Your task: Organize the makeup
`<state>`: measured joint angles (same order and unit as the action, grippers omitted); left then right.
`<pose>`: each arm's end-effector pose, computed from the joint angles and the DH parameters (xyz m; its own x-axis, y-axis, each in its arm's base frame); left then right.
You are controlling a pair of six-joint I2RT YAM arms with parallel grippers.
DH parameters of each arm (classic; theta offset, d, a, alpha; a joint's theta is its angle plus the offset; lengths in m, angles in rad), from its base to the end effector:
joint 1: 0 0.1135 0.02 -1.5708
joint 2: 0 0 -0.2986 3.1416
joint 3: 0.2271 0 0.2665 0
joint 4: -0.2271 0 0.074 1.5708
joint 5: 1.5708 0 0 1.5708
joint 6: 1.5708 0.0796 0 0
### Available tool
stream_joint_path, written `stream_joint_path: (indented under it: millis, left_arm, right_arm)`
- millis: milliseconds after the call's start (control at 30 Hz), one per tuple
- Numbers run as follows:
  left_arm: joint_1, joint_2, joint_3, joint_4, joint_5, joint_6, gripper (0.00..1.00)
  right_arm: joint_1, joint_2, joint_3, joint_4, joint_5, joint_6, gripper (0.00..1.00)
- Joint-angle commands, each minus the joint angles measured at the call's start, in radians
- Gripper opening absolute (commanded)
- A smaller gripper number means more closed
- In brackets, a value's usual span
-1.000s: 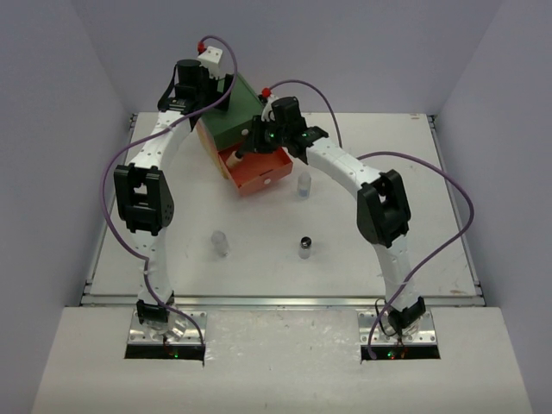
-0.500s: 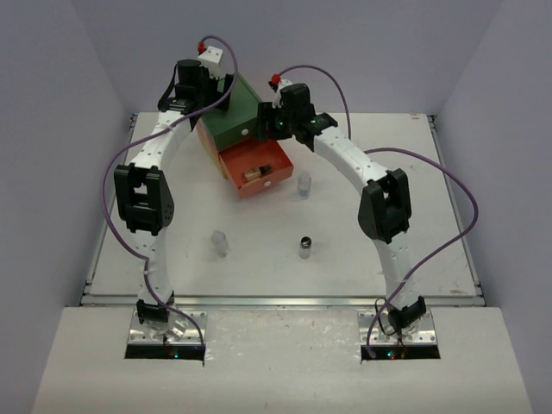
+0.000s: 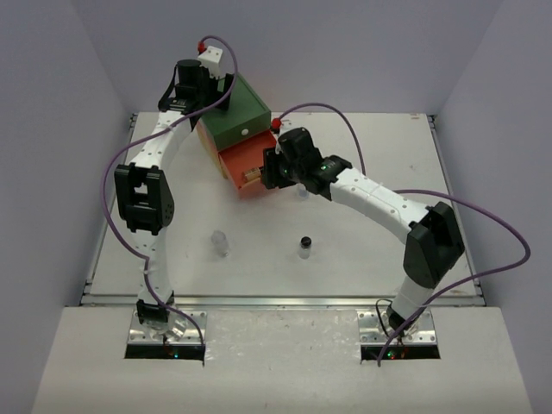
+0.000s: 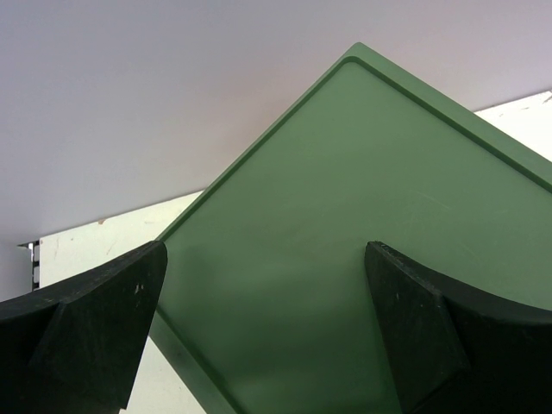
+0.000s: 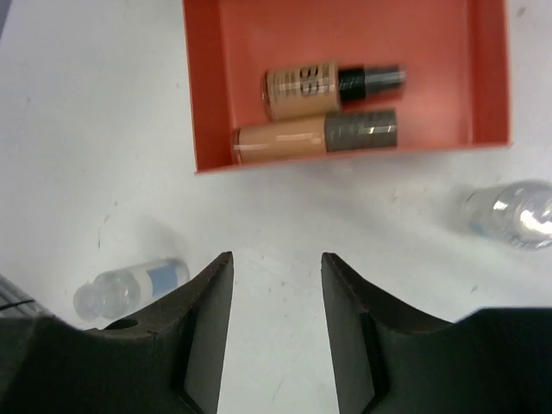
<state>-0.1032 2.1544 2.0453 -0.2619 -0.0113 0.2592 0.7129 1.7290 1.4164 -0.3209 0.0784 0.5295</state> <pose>0.5893 -0.0601 0.3384 -0.3248 0.2913 -0.8998 0.1819 0.9529 0.2428 0.3492 0.2936 0.2948 -0.6917 0.0676 -0.7190 -0.2953 0.8821 0.3671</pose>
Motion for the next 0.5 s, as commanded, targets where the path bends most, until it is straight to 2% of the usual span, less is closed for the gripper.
stream_joint_path:
  millis: [0,200,467]
  left_arm:
    - [0.002,0.062,-0.013,-0.122,-0.018,0.023,1.0]
    - [0.002,0.061,-0.013,-0.12,-0.022,0.03,1.0]
    - [0.002,0.065,-0.018,-0.12,-0.017,0.041,1.0]
  right_arm:
    - [-0.015,0.006,-0.076,0.091,0.04,0.139,0.45]
    - [-0.045,0.16,0.025,0.106,-0.032,0.176,0.44]
    - [-0.089,0.298,0.115,0.258,-0.033,0.177,0.39]
